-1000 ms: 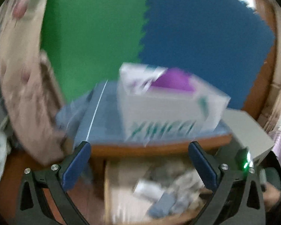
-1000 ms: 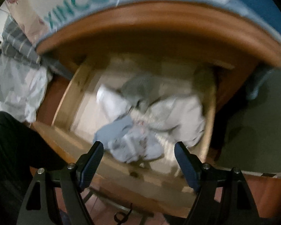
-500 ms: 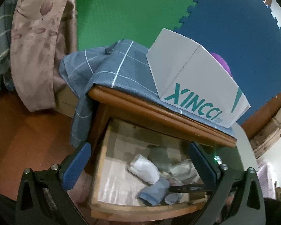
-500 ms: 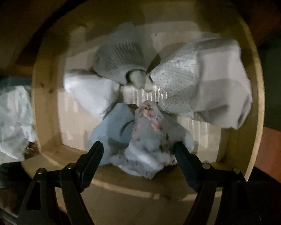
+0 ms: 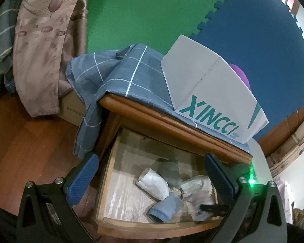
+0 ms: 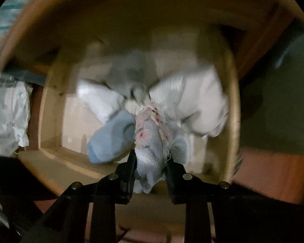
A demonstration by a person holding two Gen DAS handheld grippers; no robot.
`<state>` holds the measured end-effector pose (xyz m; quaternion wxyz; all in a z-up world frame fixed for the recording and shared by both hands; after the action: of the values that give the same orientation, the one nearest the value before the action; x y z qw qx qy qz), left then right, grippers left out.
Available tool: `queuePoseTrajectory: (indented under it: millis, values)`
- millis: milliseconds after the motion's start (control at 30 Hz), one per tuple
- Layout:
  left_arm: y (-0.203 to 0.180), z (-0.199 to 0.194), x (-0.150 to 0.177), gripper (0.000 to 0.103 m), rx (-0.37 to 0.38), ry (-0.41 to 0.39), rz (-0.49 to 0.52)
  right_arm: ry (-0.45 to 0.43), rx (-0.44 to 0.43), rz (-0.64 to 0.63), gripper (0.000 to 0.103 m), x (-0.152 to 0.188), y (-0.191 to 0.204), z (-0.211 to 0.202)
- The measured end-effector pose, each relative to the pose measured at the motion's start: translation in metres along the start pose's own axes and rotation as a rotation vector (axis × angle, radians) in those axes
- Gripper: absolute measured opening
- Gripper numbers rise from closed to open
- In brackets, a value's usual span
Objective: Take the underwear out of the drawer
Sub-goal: 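Lift the pastel floral sock with the right gripper toward the box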
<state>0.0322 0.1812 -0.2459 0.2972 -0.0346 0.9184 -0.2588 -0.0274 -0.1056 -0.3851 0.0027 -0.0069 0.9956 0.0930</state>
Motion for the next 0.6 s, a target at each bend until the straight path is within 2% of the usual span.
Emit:
queuePoseTrajectory:
  millis: [133,233,467,600]
  values:
    - [-0.004,0.002,0.002,0.102,-0.025,-0.005,0.043,-0.204,0.109,-0.107,0.026,0.005,0.016,-0.074]
    - [-0.007,0.005,0.005,0.102,-0.043,0.0,0.072,-0.296,0.124,-0.129,0.026,0.004,0.018,-0.116]
    - [-0.007,0.008,0.007,0.102,-0.06,0.01,0.084,-0.45,0.261,-0.149,0.026,0.002,0.024,-0.187]
    - [-0.007,0.008,0.007,0.102,-0.062,0.009,0.084,-0.516,0.293,-0.127,0.026,0.004,0.019,-0.219]
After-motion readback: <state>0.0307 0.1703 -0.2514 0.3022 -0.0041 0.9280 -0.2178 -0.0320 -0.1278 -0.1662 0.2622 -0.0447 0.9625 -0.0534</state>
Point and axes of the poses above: each gripper's, at about its wrist camera, not at the fingertips, and z roughly the way its jaws point, y to its left, x to its underside, the point moved 10 cm from there along z, roughly the way its jaws point, and after that the axes turned 10 degrees about y, right-handed, at the moved point
